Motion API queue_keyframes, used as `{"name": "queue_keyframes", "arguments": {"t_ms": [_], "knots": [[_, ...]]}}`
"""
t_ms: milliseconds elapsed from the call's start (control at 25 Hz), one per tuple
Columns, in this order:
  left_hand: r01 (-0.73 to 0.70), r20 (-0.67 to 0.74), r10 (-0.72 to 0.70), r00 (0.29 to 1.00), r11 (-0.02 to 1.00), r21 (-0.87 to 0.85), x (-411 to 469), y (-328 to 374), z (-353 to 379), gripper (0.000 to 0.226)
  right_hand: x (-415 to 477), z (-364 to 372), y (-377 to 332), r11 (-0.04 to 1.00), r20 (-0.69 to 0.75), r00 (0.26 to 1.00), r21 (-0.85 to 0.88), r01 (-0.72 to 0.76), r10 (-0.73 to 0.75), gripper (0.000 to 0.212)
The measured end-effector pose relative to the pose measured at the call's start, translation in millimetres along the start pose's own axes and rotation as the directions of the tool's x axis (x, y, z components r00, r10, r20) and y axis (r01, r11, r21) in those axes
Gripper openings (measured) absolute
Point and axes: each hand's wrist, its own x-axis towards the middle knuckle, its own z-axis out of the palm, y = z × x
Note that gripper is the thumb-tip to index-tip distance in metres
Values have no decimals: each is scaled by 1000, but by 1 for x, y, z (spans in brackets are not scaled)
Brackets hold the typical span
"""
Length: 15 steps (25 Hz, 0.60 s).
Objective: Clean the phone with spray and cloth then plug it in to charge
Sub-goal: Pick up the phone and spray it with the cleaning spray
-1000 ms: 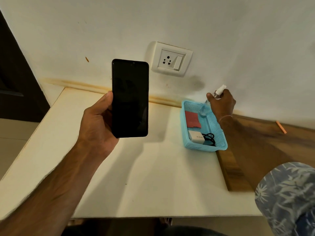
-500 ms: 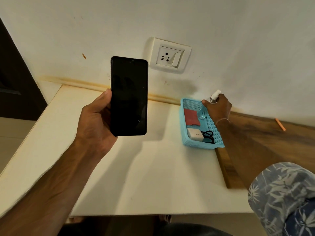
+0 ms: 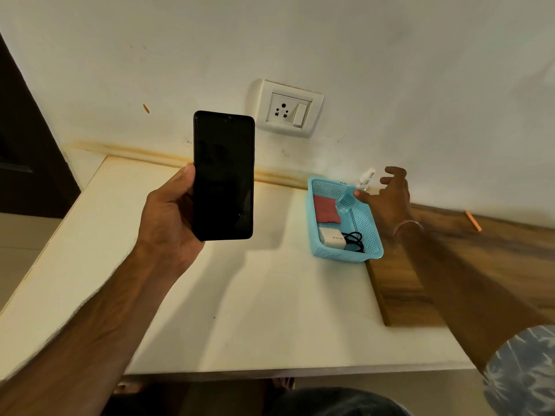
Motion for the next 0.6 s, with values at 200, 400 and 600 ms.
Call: {"name": "queue_keyframes", "arguments": {"t_ms": [200, 400, 600], "knots": [[-5, -18, 5, 1000, 1000, 14, -4, 2, 3, 40, -34, -11, 3, 992, 25, 994, -56, 110, -109, 64], [3, -33, -2, 999, 1000, 16, -4, -3, 4, 37, -42, 40, -1, 966, 261, 962, -221, 133, -73, 24], [12, -16, -12, 1000, 1000, 28, 0, -6, 0, 37, -26, 82, -19, 933, 412, 911, -320, 167, -22, 17]]}}
